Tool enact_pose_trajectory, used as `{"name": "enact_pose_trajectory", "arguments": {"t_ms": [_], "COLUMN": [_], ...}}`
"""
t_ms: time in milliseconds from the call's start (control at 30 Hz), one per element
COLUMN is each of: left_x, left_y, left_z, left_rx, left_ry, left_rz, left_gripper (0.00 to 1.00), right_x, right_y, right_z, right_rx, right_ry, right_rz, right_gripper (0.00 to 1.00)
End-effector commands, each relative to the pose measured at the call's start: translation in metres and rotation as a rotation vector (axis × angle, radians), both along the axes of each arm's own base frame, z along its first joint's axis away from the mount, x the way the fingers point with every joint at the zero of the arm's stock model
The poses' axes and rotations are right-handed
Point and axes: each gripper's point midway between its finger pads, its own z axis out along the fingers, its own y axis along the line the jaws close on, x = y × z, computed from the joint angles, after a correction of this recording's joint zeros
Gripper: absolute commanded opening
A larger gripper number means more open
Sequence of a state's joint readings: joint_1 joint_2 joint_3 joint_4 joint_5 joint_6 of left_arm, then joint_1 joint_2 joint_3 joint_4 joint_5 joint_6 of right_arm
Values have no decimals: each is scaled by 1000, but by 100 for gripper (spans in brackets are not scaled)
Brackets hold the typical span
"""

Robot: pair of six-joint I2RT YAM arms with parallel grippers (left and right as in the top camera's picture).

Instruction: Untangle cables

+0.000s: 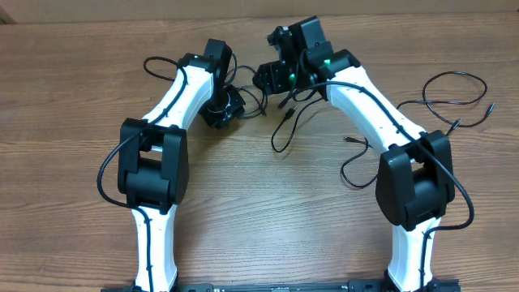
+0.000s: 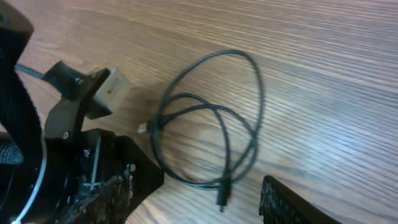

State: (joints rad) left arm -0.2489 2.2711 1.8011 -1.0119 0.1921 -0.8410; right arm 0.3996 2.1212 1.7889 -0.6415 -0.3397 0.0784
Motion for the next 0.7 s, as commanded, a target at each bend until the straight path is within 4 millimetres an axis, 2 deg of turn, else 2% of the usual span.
{"name": "enact_pose_trajectory", "arguments": {"t_ms": [0,433,667], "left_x": [5,21,26], "left_y": [-10,-20,-11], "left_z": [-2,21,20], "left_rx": [-61,-125,-88], "left_ry": [8,-39,-53], "left_rz": [68,110,161], "left_gripper": [32,31,33], "right_x": [4,5,4], "right_y": [-13,-26,-26], "right_z": [-3,-7,-8], "right_rx": [-12,-20,-23], "right_ry": [14,36,43], "right_rz": [-30,-53,-53], "right_gripper": [66,67,67]}}
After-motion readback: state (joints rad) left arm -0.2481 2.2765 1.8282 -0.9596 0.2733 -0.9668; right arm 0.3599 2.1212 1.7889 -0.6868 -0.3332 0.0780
